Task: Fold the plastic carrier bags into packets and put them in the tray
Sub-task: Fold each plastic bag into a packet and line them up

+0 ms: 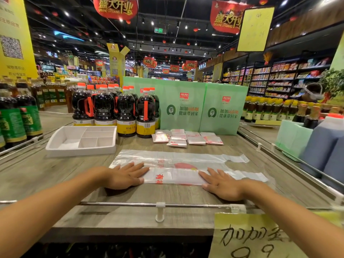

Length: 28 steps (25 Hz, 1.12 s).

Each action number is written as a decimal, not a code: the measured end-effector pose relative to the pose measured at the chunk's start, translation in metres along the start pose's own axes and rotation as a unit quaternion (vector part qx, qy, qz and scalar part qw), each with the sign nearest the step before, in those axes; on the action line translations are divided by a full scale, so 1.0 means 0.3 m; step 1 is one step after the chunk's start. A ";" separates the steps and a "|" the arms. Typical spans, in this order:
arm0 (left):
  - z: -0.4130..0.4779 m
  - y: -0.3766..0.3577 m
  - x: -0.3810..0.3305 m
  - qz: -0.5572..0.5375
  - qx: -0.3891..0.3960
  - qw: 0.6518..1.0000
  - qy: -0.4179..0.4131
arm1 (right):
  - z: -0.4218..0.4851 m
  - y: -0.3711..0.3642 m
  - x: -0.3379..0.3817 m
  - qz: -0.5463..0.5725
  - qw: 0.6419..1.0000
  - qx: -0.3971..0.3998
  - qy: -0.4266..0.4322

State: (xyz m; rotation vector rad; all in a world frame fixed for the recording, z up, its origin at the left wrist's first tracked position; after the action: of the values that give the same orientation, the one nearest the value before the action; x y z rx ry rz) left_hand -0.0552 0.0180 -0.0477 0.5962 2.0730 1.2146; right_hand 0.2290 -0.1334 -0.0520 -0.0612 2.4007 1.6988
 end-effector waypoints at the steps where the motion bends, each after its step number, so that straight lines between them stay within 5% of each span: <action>1: -0.008 0.003 0.019 0.000 0.004 1.000 0.008 | -0.016 -0.006 -0.018 0.000 1.000 0.015 -0.001; 9: -0.053 0.001 0.050 -0.017 -0.025 0.999 0.022 | -0.078 -0.014 -0.096 0.008 1.000 -0.011 -0.004; 18: -0.121 0.083 -0.017 -0.039 -0.191 0.973 -0.127 | -0.135 0.107 -0.085 -0.115 0.984 -0.136 -0.025; 28: -0.153 0.158 0.006 -0.076 -0.300 0.944 -0.116 | -0.150 0.139 -0.213 0.100 0.937 -0.309 -0.126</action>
State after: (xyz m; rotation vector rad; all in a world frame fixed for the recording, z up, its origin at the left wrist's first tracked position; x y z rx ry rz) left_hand -0.0872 0.0145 0.0100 0.2652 1.4183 1.5060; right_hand 0.2791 -0.1666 0.0131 0.2991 1.6638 2.3280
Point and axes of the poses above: each hand's wrist, its own z-axis towards the middle knuckle, its own y-axis out of the back of the hand, x = y × z, the point moved 7 cm from there along z, towards the middle knuckle, and after that the axes turned 14 degrees about -z, right-handed, at the moved point
